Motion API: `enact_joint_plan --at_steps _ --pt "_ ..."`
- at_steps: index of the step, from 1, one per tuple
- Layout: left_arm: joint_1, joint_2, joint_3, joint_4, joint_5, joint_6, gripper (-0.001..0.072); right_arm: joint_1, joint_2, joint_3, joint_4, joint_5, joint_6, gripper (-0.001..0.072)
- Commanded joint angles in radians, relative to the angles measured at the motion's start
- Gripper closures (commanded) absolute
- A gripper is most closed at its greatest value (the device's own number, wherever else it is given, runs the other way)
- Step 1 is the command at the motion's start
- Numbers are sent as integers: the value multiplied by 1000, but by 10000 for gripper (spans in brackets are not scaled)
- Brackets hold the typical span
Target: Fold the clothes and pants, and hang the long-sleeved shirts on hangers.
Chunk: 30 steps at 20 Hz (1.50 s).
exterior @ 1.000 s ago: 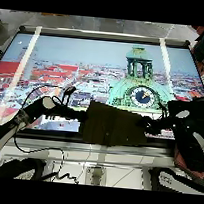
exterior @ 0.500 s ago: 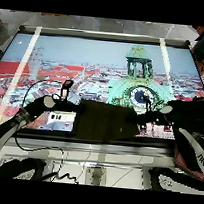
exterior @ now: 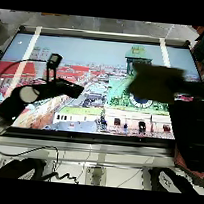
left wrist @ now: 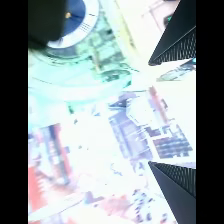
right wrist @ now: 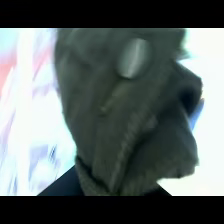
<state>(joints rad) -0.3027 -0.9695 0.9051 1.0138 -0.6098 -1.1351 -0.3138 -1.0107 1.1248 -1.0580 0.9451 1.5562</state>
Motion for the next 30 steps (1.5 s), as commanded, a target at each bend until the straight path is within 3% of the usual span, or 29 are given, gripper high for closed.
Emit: enact_joint_plan --at_steps 1,3,6,8,10,11,14,17,18,19,20,25,30 --pt "1 115 14 19 12 2 18 -256 166 51 -324 136 378 678" --pt "1 148 14 18 12 -2 18 -401 211 47 -470 349 504 678" --pt "1 156 14 18 12 -2 18 -606 245 16 -657 578 512 678" --pt "1 153 13 19 12 -2 18 -734 245 -6 -680 658 511 656" --pt "1 153 13 19 12 -2 18 -817 243 -24 -664 663 512 303" --pt "1 153 13 19 12 -2 18 -825 244 -26 -659 660 512 190" --pt "1 153 13 18 12 -2 18 -825 243 -26 -574 595 487 185" --pt "1 153 13 18 12 -2 18 -774 232 -26 -502 512 380 218" --pt "1 153 13 18 12 -2 18 -732 224 -26 -457 494 333 374" --pt "1 153 13 18 12 -2 18 -675 215 -26 -400 480 283 582" --pt "1 153 13 19 12 -2 18 -605 206 -26 -344 462 237 678" --pt "1 153 13 19 12 -2 18 -147 200 -26 -340 262 106 679" --pt "1 153 13 19 12 -2 18 247 177 -26 -567 157 72 679"
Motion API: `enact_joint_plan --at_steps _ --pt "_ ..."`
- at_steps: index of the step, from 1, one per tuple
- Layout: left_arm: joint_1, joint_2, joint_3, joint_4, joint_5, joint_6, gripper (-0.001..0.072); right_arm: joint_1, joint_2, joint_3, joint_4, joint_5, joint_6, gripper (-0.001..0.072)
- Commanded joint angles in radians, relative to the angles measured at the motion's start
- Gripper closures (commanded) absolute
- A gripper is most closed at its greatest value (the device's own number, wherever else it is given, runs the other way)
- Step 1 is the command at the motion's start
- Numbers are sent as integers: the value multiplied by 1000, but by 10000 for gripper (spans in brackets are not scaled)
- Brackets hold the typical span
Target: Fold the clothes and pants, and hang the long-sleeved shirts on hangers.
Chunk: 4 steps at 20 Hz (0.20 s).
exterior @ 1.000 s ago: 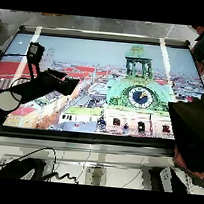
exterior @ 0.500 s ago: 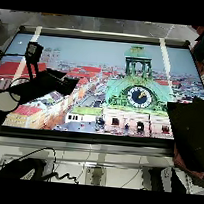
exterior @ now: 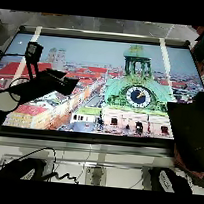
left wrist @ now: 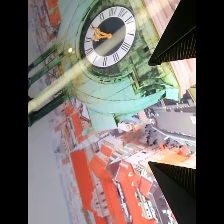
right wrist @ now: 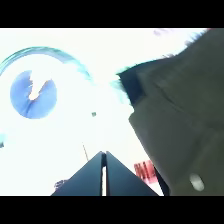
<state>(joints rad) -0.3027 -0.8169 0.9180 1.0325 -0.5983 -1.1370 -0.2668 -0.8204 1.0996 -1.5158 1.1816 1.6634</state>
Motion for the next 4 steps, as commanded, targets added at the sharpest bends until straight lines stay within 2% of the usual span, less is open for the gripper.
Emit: enact_joint_plan --at_steps 1,4 --pt "1 1 0 0 1 0 18 233 -27 0 -110 -90 -35 679" --pt "1 1 0 0 0 0 18 275 -45 -1 -72 -85 -35 678"
